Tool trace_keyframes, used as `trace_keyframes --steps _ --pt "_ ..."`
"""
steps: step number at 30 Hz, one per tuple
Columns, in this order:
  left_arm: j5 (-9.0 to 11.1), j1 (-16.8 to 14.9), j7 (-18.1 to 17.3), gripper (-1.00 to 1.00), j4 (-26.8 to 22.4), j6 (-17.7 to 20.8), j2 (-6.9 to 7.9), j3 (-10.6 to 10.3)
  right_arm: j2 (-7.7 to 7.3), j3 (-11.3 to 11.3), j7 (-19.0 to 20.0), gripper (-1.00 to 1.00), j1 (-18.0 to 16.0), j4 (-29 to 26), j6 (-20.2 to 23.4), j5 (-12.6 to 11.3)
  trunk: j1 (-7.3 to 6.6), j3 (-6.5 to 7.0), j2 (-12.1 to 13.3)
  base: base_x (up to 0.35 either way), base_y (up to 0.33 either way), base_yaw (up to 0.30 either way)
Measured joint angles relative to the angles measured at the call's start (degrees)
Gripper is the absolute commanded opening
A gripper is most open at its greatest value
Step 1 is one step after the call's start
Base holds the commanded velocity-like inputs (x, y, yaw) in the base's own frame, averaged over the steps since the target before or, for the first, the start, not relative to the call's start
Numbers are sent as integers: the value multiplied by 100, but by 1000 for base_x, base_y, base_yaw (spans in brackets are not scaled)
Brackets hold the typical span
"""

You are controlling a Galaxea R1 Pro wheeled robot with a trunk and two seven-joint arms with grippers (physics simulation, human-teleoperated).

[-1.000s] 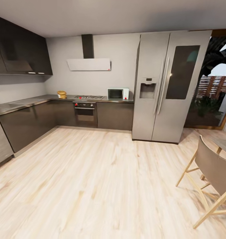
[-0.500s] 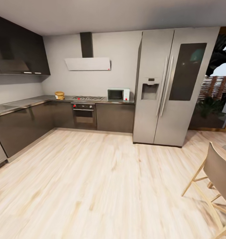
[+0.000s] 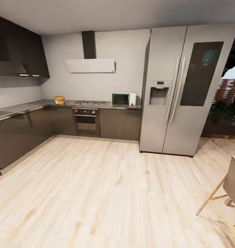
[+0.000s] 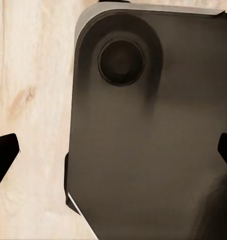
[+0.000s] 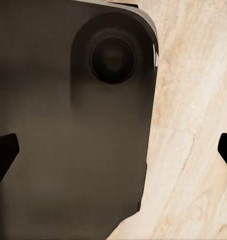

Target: In the kitchen, take the popcorn bag from the countertop, put it into the microwave, and heat it until the popcorn is cooked so the cooked popcorn ends up inside the bag.

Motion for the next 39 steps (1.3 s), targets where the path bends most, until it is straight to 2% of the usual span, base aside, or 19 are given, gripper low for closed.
trace_keyframes --steps 39 --pt "3 0 0 100 0 3 44 0 -35 0 0 100 0 0 -9 0 0 0 0 334 118 0"
